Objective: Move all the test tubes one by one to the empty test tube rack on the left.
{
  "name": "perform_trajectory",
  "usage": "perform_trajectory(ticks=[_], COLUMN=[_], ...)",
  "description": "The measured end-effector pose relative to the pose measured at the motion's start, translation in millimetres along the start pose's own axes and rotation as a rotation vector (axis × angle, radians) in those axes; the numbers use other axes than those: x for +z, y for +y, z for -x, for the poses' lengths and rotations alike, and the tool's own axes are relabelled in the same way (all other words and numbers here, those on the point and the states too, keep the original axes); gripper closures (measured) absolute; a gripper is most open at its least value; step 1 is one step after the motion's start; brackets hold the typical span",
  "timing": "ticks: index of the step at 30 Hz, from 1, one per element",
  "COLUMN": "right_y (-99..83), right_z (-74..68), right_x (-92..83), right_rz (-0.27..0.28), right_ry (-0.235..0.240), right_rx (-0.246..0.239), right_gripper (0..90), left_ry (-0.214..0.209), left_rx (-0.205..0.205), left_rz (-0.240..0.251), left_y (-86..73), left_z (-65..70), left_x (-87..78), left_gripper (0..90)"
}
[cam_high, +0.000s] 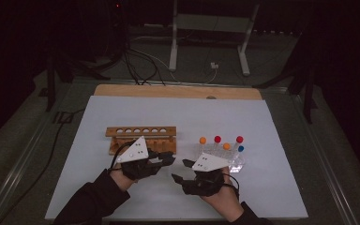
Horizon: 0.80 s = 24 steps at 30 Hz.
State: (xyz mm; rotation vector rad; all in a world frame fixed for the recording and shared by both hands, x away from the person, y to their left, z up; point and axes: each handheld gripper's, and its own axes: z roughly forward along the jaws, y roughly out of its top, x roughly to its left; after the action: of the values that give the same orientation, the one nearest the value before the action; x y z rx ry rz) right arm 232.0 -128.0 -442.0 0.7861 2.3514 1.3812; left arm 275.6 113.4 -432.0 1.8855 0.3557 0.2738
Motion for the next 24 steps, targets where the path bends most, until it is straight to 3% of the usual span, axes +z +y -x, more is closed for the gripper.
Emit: perform_trajectory(ticks=[4, 11, 17, 20, 24], right_y=[1.4, 1.6, 1.6, 1.9, 2.4], right_z=[1.4, 4.0, 5.1, 6.9, 6.1], right_x=[-3.8, -3.7, -6.8, -8.4, -10.8], right_rz=[0.035, 0.037, 0.055, 0.056, 0.075], right_ry=[-0.003, -0.043, -0.020, -0.011, -0.015], right_rx=[0.018, 0.044, 0.040, 0.061, 0.044], right_gripper=[20.9, 1.6, 0.0, 0.0, 0.0], left_ry=[0.022, 0.060, 0.091, 0.117, 0.147], left_rx=[0.000, -0.001, 0.005, 0.006, 0.009], left_rz=[0.001, 0.004, 0.014, 0.022, 0.032], left_y=[4.8, 16.9, 30.5, 36.8, 44.5], left_z=[-7.7, -25.0, -38.4, -44.7, -52.7], left_x=[-2.8, -6.7, -9.5, -9.6, -8.6], left_gripper=[77.9, 78.0, 78.0, 78.0, 78.0])
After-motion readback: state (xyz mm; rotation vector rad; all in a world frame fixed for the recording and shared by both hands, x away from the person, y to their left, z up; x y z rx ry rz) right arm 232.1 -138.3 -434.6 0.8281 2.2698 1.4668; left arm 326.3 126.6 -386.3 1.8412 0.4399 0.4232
